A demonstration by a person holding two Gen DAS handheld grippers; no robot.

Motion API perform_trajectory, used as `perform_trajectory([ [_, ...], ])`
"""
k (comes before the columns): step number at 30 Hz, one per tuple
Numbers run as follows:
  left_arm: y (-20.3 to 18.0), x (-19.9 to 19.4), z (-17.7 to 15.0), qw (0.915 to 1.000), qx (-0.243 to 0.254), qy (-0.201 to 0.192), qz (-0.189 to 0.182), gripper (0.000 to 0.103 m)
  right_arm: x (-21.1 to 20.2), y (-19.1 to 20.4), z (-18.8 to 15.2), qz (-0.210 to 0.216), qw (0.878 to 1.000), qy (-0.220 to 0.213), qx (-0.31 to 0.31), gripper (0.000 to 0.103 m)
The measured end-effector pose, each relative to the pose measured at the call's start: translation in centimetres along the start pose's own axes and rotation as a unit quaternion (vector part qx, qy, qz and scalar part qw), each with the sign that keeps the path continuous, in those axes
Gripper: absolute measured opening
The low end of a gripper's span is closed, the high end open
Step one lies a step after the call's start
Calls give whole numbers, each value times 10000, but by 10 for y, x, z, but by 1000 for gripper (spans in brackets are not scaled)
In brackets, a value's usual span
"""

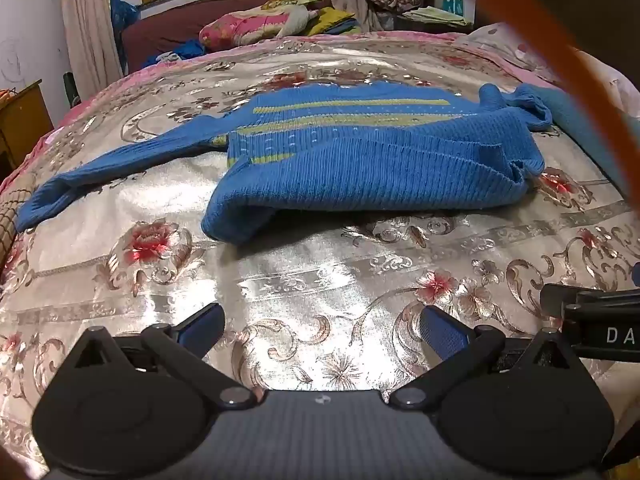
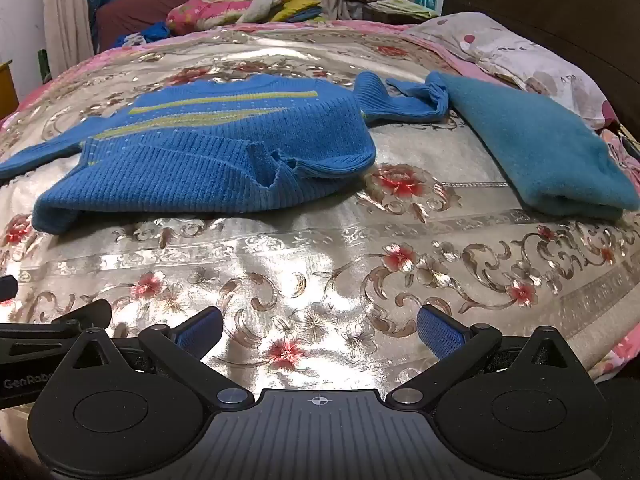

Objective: Fold small clothes
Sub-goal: 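Move both grippers toward the hem of the blue striped sweater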

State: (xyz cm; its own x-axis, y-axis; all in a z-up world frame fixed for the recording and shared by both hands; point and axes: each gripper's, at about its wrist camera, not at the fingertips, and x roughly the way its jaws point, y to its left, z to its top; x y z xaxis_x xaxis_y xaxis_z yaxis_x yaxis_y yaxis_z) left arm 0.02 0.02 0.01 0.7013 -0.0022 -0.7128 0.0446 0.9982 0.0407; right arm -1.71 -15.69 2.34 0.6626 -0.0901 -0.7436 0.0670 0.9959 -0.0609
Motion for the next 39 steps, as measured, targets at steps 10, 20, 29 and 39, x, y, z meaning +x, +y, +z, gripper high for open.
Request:
perform_trajectory([
  [10, 0, 4, -5, 10000, -43, 79, -16, 103, 1, 1, 0, 21, 10000, 21, -8, 103],
  [20, 1, 7, -3, 9998, -93, 188, -37, 103, 2, -1, -1, 72, 9999, 69, 58, 103],
  [29, 4, 13, -4, 9993, -153, 327, -66, 103, 3, -1, -1, 123, 9999, 89, 79, 103],
  [39, 4, 13, -4, 9993, -156, 342, -68, 103, 2, -1, 0, 171, 9998, 70, 79, 103],
])
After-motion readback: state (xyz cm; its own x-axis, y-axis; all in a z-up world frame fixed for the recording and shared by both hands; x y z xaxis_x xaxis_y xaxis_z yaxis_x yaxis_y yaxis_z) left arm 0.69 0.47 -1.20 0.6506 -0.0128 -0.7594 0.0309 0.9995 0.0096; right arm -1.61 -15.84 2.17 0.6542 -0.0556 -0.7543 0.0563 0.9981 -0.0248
